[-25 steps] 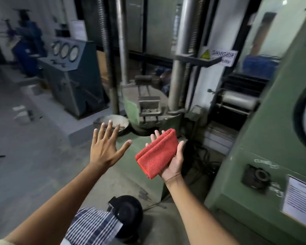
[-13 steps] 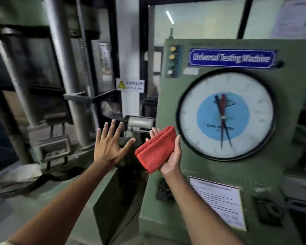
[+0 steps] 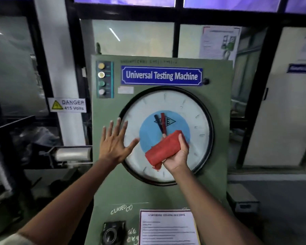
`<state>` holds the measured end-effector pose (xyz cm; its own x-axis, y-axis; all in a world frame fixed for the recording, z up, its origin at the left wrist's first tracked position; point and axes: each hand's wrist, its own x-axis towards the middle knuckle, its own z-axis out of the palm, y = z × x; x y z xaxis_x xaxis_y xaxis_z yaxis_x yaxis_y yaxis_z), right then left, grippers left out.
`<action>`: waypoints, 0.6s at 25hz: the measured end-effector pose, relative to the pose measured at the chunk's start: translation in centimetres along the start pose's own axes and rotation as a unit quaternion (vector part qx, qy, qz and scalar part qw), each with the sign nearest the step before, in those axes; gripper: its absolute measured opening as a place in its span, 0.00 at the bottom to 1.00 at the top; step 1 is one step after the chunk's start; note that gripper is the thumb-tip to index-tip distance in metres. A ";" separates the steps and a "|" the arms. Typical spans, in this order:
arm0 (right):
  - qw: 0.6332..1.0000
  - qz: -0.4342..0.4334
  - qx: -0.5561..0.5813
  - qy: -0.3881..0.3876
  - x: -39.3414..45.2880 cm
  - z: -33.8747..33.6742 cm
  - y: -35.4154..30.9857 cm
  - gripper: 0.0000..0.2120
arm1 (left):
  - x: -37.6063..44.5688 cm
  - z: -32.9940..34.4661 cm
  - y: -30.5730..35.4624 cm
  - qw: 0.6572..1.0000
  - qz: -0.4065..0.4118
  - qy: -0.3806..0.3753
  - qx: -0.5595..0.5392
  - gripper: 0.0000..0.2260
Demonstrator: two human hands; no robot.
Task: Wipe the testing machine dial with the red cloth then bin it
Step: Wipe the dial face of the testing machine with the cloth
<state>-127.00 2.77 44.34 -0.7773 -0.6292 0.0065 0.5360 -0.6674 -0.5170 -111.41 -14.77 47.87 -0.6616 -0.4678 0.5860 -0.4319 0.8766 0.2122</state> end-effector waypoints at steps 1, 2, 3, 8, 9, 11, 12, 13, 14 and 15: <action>1.000 -0.014 -0.017 0.014 1.5 0.1 -1.1 0.30 | 1.8 1.1 0.3 1.000 0.008 0.003 -0.007 0.49; 0.998 -0.030 -0.032 0.036 3.2 0.4 -2.2 0.31 | 3.8 2.2 0.4 1.000 0.018 0.008 -0.013 0.49; 0.996 -0.052 -0.048 0.063 5.0 0.8 -3.4 0.30 | 5.7 3.2 0.3 0.999 0.028 0.011 -0.021 0.49; 0.925 -0.208 -0.212 0.239 13.5 3.1 -8.0 0.25 | 13.2 8.1 -2.0 0.995 0.087 0.043 -0.012 0.47; 0.881 -0.251 -0.290 0.277 14.9 3.1 -8.3 0.24 | 14.1 9.1 -2.5 0.994 0.097 0.055 -0.001 0.46; 0.739 -0.326 -0.493 0.323 17.4 2.7 -8.2 0.31 | 15.3 11.1 -3.3 0.990 0.113 0.083 0.019 0.45; 0.657 -0.353 -0.581 0.325 18.5 2.3 -7.9 0.34 | 15.8 12.0 -3.6 0.987 0.122 0.099 0.030 0.45; 0.597 -0.366 -0.638 0.319 19.6 2.0 -7.4 0.36 | 16.2 12.8 -4.0 0.984 0.129 0.114 0.039 0.45; 0.571 -0.366 -0.666 0.311 20.5 1.8 -6.7 0.37 | 16.5 13.5 -4.4 0.982 0.133 0.126 0.045 0.45; 0.567 -0.361 -0.674 0.306 21.0 1.6 -5.8 0.39 | 16.7 14.0 -4.7 0.980 0.134 0.139 0.050 0.45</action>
<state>-145.96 -7.21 48.85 -0.8238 0.1455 0.5478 -0.4128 0.5082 -0.7558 -129.04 -28.27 45.71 -0.5737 -0.1613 0.8031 -0.3327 0.9418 -0.0485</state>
